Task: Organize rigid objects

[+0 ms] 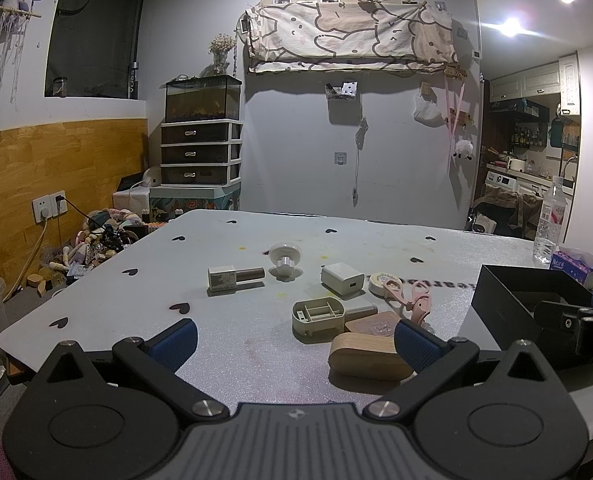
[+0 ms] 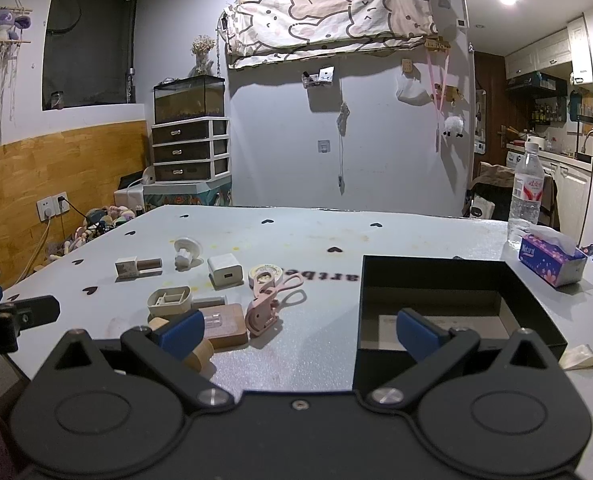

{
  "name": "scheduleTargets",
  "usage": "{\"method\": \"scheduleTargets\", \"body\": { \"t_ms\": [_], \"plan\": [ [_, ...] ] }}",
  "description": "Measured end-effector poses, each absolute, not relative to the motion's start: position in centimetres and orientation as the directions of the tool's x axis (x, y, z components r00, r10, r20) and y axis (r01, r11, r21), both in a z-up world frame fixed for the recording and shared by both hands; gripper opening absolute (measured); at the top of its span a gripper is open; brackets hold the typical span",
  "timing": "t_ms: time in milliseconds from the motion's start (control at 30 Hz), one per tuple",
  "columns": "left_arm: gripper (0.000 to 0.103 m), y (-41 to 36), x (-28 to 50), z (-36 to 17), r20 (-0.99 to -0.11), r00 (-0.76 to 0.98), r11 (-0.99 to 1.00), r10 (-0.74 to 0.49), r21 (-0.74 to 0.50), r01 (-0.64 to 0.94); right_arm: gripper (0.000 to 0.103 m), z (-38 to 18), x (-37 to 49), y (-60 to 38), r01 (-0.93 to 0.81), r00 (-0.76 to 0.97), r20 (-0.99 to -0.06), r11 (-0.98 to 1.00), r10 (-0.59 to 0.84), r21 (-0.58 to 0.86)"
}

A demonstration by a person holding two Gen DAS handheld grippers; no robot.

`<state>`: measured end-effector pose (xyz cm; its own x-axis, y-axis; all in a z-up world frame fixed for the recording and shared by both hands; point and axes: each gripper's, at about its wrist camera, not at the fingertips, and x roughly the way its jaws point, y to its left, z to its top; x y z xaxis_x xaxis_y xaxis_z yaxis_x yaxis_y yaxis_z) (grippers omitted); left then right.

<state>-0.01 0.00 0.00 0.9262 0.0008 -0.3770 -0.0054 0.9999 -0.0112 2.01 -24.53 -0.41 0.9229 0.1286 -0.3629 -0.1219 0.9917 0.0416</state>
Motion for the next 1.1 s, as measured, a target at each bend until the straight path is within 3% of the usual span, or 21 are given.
{"method": "scheduleTargets", "body": {
  "t_ms": [467, 800, 1100],
  "plan": [
    [0.103, 0.0, 0.0, 0.0, -0.376, 0.927, 1.000, 0.000, -0.011, -0.005, 0.103, -0.1, 2.3, -24.3, -0.135, 0.924, -0.355, 0.990, 0.141, 0.042],
    [0.103, 0.2, 0.2, 0.5, -0.365, 0.931, 1.000, 0.002, -0.002, -0.003, 0.103, 0.6, 0.8, -24.8, -0.159, 0.949, -0.273, 0.987, 0.157, 0.014],
    [0.103, 0.4, 0.6, 0.6, -0.354, 0.934, 0.999, 0.034, 0.022, -0.028, 0.103, 1.4, 1.1, -29.2, -0.032, 0.966, -0.254, 0.999, 0.042, 0.041]
  ]
}}
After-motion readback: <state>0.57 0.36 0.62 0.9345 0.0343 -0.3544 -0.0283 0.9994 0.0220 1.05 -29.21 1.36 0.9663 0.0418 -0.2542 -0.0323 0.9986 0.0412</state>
